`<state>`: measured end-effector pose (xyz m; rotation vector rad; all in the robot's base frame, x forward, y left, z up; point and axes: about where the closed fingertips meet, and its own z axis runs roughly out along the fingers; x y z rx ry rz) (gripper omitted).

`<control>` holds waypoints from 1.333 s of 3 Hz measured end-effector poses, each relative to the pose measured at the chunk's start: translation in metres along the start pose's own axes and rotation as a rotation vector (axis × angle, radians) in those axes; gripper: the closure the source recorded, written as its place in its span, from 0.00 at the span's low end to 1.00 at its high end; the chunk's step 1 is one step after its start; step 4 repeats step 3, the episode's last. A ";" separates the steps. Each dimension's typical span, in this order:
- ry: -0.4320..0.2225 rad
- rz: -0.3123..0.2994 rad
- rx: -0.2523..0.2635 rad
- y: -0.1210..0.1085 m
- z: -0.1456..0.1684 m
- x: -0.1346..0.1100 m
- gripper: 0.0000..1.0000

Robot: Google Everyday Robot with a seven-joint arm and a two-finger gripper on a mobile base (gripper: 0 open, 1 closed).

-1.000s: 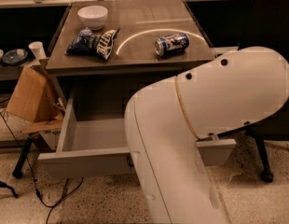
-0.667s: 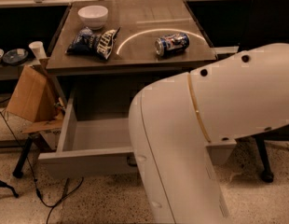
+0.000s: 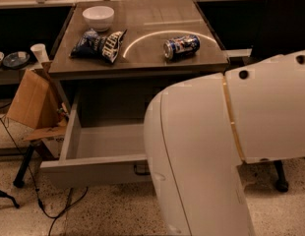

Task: Pick apple from top drawer and place on counter

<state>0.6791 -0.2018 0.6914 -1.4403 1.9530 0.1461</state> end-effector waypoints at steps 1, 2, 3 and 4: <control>-0.011 0.039 0.046 -0.008 -0.023 0.003 0.00; -0.023 0.073 0.093 -0.017 -0.041 0.001 0.00; -0.023 0.073 0.093 -0.017 -0.041 0.001 0.00; -0.023 0.073 0.093 -0.017 -0.041 0.001 0.00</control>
Offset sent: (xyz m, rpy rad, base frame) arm -0.0062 -0.0453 0.0592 0.0660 -0.0791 -0.1782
